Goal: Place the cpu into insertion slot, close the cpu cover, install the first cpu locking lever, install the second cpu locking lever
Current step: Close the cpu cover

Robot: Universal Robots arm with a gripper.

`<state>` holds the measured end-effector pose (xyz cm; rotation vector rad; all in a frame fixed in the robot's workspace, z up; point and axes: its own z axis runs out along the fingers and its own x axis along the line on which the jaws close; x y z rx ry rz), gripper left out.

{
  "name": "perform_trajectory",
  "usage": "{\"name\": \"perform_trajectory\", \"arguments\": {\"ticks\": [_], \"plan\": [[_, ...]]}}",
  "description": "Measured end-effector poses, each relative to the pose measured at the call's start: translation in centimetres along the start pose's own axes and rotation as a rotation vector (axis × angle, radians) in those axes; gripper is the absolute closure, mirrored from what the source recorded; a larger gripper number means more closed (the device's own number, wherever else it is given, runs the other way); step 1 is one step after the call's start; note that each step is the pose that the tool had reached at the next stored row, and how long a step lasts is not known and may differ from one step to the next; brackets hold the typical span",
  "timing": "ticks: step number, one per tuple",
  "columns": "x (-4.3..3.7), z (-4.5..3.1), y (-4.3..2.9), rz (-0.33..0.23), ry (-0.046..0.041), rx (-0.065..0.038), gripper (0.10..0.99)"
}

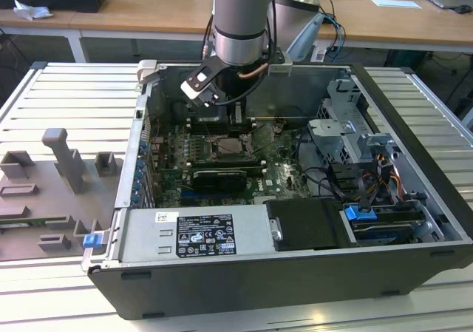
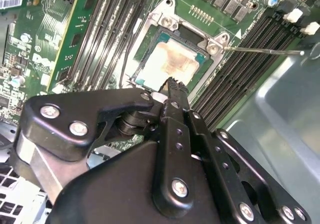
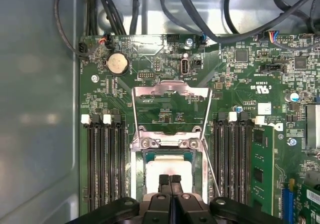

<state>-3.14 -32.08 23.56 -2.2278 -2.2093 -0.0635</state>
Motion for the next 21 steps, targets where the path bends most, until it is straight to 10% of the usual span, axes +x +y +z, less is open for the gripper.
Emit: {"name": "perform_trajectory", "arguments": {"ticks": [13, 21], "plan": [[0.05, -1.10, 2.09, 0.000, -0.0004, 0.003, 0.980], [0.12, -3.19, 2.26, 0.000, -0.0002, 0.004, 0.980]]}}
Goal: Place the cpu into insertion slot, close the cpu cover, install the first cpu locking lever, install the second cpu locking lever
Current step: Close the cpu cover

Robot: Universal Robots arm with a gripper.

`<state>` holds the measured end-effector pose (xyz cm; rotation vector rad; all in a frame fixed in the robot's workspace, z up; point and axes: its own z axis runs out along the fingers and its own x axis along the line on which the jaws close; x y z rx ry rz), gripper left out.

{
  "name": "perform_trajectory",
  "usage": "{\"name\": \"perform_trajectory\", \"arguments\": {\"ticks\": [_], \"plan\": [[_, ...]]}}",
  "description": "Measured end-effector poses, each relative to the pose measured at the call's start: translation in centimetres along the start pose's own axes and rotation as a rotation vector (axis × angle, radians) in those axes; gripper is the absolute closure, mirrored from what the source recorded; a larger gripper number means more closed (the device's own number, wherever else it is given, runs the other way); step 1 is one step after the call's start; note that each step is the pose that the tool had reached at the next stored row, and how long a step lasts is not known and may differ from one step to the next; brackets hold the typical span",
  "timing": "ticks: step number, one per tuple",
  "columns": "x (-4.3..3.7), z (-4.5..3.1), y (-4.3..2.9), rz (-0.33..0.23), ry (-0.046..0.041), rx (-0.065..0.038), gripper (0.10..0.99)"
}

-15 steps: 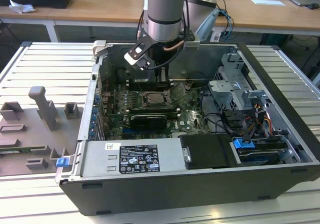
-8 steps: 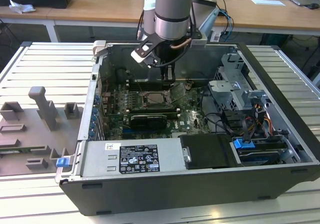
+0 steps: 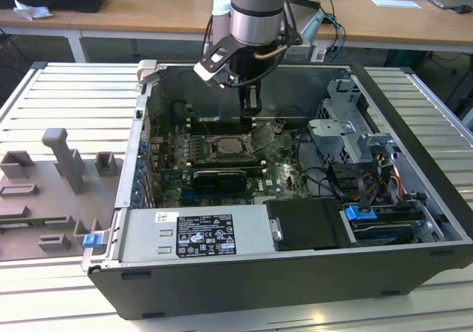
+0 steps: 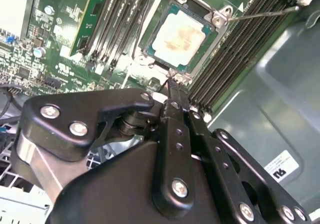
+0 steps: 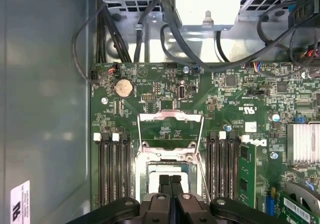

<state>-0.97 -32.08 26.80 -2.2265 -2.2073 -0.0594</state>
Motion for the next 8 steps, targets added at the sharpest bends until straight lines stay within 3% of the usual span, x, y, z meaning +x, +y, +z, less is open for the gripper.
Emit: {"name": "perform_trajectory", "arguments": {"ticks": [4, 8], "plan": [[0.00, 0.00, 0.44, 0.000, -0.0002, 0.000, 0.980], [0.01, 0.03, 1.99, 0.000, -0.0003, 0.001, 0.980]]}}
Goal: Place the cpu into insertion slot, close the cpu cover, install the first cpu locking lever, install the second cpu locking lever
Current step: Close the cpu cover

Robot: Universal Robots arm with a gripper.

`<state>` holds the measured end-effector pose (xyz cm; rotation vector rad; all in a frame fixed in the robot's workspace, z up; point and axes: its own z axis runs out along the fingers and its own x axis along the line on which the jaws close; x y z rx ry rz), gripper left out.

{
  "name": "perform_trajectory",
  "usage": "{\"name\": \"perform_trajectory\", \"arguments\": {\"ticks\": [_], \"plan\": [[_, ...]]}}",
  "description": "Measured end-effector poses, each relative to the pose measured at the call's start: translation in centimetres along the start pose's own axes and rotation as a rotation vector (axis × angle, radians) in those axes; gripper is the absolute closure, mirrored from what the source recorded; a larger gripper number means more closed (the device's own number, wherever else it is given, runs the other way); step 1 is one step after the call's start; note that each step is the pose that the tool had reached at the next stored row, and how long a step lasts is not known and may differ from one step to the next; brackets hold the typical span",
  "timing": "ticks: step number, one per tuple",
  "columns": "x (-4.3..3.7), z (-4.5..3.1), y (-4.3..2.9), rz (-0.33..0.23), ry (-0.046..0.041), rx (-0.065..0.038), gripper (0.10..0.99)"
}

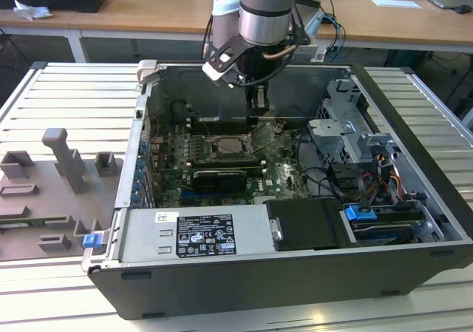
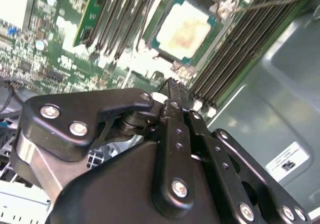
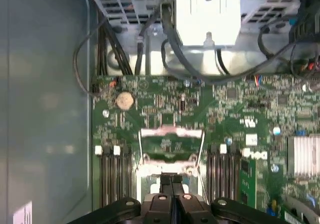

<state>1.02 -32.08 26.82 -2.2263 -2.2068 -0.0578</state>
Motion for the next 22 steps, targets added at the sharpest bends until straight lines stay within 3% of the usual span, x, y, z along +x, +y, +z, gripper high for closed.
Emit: {"name": "perform_trajectory", "arguments": {"ticks": [1, 2, 8, 22], "plan": [[-0.07, 0.23, 1.94, 0.000, 0.0000, 0.001, 0.980], [-0.59, 0.30, 1.95, 0.000, 0.0001, 0.001, 0.980], [-0.64, 0.30, 2.20, 0.000, 0.0001, 0.001, 0.980], [-0.62, 0.37, 4.07, 0.000, 0.0001, 0.001, 0.980]]}}
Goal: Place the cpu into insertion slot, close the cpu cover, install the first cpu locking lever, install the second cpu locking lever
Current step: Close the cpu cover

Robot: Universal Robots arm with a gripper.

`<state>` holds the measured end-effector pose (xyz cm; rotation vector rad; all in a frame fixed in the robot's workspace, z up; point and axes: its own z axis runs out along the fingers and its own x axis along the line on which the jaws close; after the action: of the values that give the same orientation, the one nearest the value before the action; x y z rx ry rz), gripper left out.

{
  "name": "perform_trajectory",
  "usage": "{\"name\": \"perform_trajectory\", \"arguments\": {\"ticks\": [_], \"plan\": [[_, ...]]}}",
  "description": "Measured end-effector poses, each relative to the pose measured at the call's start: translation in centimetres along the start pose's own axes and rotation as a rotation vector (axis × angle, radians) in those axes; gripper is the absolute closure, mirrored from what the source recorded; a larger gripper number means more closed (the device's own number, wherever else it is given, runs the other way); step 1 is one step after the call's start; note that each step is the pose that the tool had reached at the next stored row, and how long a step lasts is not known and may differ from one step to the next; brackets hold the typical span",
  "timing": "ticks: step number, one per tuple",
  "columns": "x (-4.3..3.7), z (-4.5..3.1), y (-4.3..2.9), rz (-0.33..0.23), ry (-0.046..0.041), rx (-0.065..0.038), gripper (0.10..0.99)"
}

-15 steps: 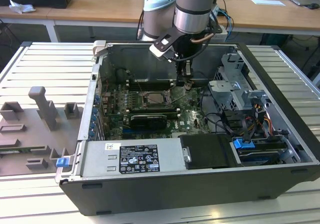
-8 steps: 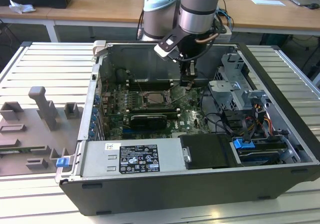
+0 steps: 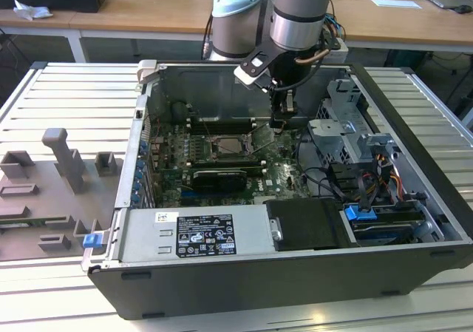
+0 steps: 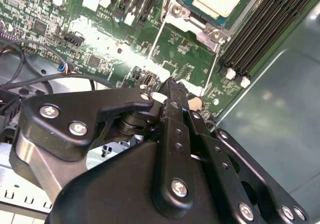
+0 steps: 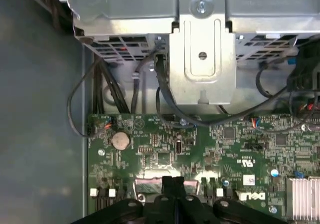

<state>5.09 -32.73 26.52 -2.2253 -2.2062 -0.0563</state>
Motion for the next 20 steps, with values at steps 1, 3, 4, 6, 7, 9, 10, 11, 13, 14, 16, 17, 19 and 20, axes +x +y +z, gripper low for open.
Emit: {"name": "perform_trajectory", "arguments": {"ticks": [1, 3, 4, 6, 7, 9, 10, 11, 13, 14, 16, 17, 19, 20], "plan": [[0.00, 0.00, 0.08, 0.000, 0.0000, 0.000, 0.980], [0.00, 0.01, 0.30, 0.000, 0.0000, 0.000, 0.980], [0.00, 0.01, 0.39, 0.000, 0.0000, 0.000, 0.980], [0.01, 0.02, 0.71, 0.000, 0.0000, 0.000, 0.980], [0.01, 0.02, 0.80, 0.000, 0.0000, 0.000, 0.980], [0.01, 0.03, 1.07, 0.000, 0.0000, 0.000, 0.980], [0.01, 0.03, 1.16, 0.000, 0.0000, 0.000, 0.980], [0.01, 0.04, 1.26, 0.000, 0.0000, 0.000, 0.980], [0.01, 0.04, 1.56, 0.000, -0.0001, 0.000, 0.980], [0.01, 0.05, 1.75, 0.000, -0.0001, 0.000, 0.980], [0.02, 0.08, 2.00, 0.000, 0.0001, 0.000, 0.980], [0.02, 0.17, 2.02, 0.000, 0.0001, 0.000, 0.980], [0.00, 0.65, 2.01, 0.000, 0.0000, 0.000, 0.980], [0.00, 0.92, 2.01, -0.001, -0.0001, 0.000, 0.980]]}}
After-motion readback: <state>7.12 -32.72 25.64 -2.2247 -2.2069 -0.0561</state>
